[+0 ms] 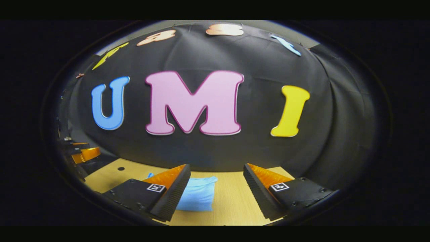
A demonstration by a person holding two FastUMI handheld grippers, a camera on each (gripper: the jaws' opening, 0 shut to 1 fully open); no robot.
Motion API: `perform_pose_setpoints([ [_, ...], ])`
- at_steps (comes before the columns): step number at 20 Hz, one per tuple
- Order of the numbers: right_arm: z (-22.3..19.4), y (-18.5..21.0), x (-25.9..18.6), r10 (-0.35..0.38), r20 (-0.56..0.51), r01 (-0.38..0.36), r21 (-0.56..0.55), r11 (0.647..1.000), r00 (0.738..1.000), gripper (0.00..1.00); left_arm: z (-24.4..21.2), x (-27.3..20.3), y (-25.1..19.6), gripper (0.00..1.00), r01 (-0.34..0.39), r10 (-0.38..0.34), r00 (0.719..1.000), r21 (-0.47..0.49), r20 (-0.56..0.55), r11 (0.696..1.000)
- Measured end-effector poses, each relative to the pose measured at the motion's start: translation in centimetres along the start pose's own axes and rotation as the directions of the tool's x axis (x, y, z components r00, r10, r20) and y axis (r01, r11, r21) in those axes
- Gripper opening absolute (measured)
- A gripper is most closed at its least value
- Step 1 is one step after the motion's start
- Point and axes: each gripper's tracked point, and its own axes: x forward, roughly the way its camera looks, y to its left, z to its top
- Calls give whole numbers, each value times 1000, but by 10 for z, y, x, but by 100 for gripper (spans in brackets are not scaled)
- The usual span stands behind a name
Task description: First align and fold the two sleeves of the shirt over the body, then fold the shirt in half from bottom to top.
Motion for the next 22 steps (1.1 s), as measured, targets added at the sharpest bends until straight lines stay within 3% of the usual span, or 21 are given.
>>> perform_pose_setpoints([
  [4, 54, -10, -83, -28, 99, 30, -19, 999, 995, 97, 54, -86, -17, 96, 42, -40, 992, -19, 118, 999],
  [8, 79, -14, -162, -22, 156, 29, -46, 999, 988, 97, 77, -172, -41, 96, 101, -94, 981, -32, 170, 994],
  [12, 75, -13, -225, -26, 118, 31, -44, 999, 993, 97, 55, -241, -45, 96, 65, -52, 990, -94, 133, 993],
  [15, 60, 7, -271, 42, 109, -39, -23, 999, 993, 97, 35, -291, -55, 100, 80, -67, 982, -67, 178, 995],
  [17, 49, 22, -294, 101, 108, -95, -54, 994, 989, 97, 0, -312, -65, 96, 112, -104, 988, -62, 116, 992],
  [19, 40, 31, -310, 128, 107, -122, -61, 991, 986, 97, -25, -329, -62, 96, 93, -87, 994, -84, 66, 992],
  [22, 45, 42, -324, 121, 159, -121, -9, 993, 980, 97, -26, -348, -56, 96, 58, -49, 993, -84, 103, 995],
])
